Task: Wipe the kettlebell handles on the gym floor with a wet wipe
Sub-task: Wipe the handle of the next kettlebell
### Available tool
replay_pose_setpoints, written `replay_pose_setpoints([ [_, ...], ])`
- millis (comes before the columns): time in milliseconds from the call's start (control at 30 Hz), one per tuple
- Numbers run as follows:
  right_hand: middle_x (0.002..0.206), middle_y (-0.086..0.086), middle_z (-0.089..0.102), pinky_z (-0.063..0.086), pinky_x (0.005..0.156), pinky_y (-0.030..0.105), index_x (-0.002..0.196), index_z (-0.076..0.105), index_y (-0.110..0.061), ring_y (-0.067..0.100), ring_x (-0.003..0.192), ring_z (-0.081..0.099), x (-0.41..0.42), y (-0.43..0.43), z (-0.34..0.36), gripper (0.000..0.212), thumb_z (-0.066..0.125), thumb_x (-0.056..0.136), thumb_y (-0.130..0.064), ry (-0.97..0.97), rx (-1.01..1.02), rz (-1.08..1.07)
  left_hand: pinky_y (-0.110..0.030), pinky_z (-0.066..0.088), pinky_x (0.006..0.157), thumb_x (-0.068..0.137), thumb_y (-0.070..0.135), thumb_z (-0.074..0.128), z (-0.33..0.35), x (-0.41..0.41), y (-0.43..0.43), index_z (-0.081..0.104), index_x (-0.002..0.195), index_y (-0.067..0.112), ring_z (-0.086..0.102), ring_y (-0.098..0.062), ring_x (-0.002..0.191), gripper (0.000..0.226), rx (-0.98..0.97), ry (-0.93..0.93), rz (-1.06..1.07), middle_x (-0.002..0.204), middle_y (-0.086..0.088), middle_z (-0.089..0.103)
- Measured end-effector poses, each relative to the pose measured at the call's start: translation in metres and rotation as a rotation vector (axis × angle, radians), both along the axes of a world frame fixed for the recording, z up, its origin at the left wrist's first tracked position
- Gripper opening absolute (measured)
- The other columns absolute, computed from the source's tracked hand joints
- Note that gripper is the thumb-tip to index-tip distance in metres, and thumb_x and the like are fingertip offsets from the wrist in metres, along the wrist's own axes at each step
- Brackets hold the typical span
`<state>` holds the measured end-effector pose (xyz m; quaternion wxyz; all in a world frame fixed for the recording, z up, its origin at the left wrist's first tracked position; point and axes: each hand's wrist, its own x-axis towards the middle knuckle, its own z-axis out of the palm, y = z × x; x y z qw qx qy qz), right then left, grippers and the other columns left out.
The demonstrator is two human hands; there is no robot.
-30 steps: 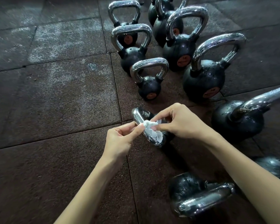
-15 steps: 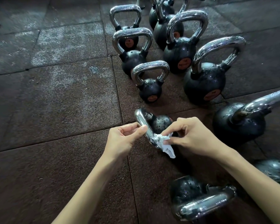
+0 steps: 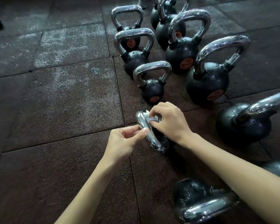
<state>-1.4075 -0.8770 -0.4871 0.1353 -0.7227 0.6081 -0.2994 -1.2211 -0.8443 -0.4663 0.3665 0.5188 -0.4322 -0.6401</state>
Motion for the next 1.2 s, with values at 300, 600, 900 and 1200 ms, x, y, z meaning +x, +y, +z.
replay_pose_setpoints([
  [300,0.086,-0.004,0.078,0.055,0.08,0.035,0.092,0.082,-0.02,0.016,0.078,0.069,0.005,-0.009,-0.005,0.014,0.084,0.078,-0.017,-0.155,0.004,-0.051,-0.002,0.048,0.076,0.09,0.008,0.075,0.005,0.002,-0.002,0.079,0.091,0.021,0.072,0.008,0.087,0.013,-0.028,-0.025,-0.008,0.089,0.009,0.08],
  [600,0.072,-0.011,0.075,0.041,0.06,0.008,0.086,0.083,-0.023,-0.006,0.057,0.059,0.004,-0.008,0.011,0.007,0.086,0.08,-0.021,-0.335,0.151,-0.09,-0.004,0.047,0.081,0.088,0.017,0.08,0.006,0.001,-0.003,0.08,0.097,0.025,0.071,0.007,0.093,0.012,-0.054,-0.113,-0.013,0.094,0.012,0.08],
  [900,0.078,0.0,0.078,0.055,0.07,0.026,0.089,0.083,-0.023,0.012,0.069,0.071,-0.004,0.006,0.014,0.01,0.086,0.08,-0.019,-0.409,0.445,0.007,-0.009,0.052,0.09,0.085,0.019,0.083,0.004,0.003,-0.003,0.082,0.103,0.019,0.073,-0.001,0.101,0.018,-0.05,-0.136,0.006,0.1,0.005,0.081],
  [1200,0.082,0.004,0.08,0.057,0.072,0.029,0.093,0.082,-0.018,0.011,0.073,0.071,-0.014,0.011,0.019,0.009,0.085,0.084,-0.02,-0.475,0.596,0.126,-0.012,0.052,0.088,0.087,0.021,0.081,0.004,0.003,-0.003,0.082,0.099,0.021,0.074,-0.003,0.1,0.012,-0.059,-0.143,0.018,0.098,0.005,0.081],
])
